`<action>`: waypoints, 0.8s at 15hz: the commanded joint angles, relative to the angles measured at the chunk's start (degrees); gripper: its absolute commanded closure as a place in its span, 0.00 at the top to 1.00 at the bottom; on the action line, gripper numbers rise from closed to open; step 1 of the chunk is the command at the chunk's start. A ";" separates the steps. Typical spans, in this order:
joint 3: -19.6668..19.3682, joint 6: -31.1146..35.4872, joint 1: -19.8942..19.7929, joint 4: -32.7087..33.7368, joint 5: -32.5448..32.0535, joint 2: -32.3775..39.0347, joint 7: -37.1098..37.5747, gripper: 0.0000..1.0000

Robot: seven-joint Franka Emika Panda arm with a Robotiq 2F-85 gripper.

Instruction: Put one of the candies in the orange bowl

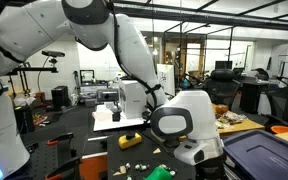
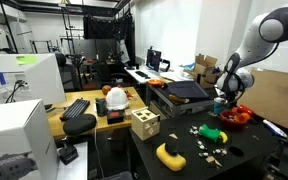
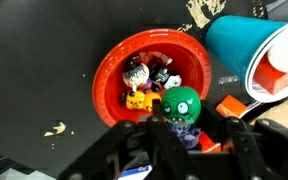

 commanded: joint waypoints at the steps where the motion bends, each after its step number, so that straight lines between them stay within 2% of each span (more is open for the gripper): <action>1: -2.09 -1.96 1.09 2.17 -2.02 1.78 4.04 0.14; 8: -3.92 -3.05 1.24 2.75 -2.91 3.68 6.47 0.14; 9: -3.97 -2.99 1.32 2.70 -2.87 3.74 6.72 0.64; 10: -4.00 -3.06 1.44 2.64 -2.94 3.72 6.68 0.65; 12: -3.74 -3.05 1.54 2.52 -2.99 3.54 6.42 0.78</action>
